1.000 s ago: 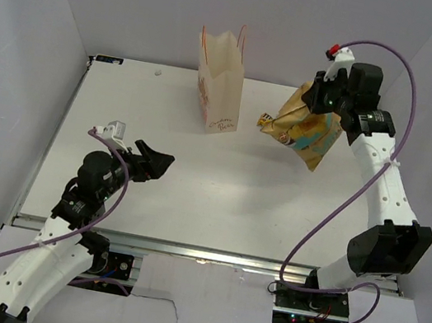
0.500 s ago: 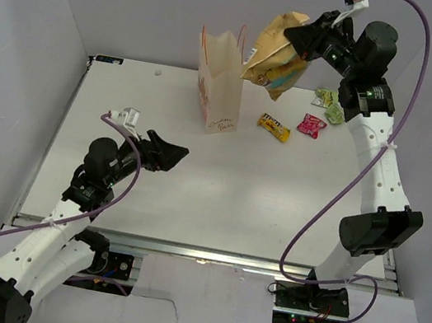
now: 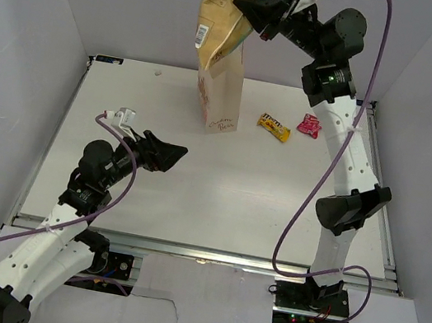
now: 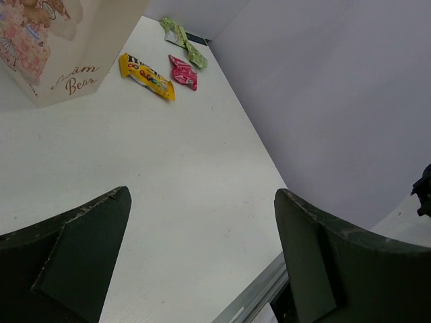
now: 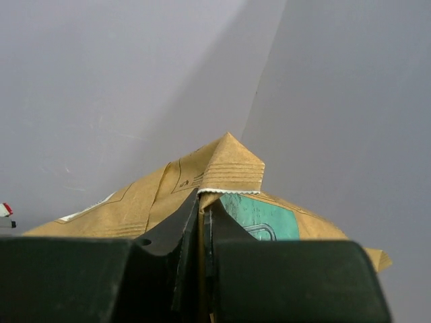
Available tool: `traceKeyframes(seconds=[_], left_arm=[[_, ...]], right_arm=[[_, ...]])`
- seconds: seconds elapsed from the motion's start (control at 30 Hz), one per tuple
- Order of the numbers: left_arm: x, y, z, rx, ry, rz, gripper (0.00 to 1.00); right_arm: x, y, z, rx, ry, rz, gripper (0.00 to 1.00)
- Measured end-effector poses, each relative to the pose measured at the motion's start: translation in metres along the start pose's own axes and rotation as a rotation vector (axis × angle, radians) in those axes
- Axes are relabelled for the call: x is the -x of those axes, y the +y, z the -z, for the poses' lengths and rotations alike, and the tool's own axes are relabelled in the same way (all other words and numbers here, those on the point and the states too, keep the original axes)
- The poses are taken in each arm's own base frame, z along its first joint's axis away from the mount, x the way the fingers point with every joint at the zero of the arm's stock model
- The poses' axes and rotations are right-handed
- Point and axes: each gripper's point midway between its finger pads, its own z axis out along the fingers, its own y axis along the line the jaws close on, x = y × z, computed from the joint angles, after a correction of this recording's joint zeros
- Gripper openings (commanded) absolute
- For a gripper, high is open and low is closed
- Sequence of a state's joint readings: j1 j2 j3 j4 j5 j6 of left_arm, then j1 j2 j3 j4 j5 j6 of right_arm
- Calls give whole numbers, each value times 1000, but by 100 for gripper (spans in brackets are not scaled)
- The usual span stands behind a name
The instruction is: Place the snacks into the paper bag
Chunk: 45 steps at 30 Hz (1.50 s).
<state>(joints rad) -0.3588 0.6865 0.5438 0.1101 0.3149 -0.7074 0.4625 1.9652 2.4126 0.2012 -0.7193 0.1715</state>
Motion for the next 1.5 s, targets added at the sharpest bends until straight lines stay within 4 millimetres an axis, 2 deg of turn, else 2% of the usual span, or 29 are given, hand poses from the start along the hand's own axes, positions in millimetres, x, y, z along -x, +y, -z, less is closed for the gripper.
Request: traceKeyframes(seconds=[0.1,0.2,0.47,0.57,0.93,1.27,1.5], left_arm=[[0,0,0,1,0,0,98],[-1,2,-1,5,5,2,98],[-6,7,-5,20,22,9,98],[-6,7,-5,20,23,9,98],[-11,12,-9,32,42,16,98],[-13,13,-8,28,44,16,98],[-13,12,-8,27,43,16,98]], right_arm=[[5,7,-12,25,-47,67,8],[1,4,-20,24,-72,123,8],[-48,-18,-30,-5,-33,213,8],[-55,-20,-30,-6,-22,223,8],[-50,-23,-28,-11,-30,252,8],[-26,-28,-18,-29,-48,298,8],[-22,-36,-12,-45,-44,324,8]])
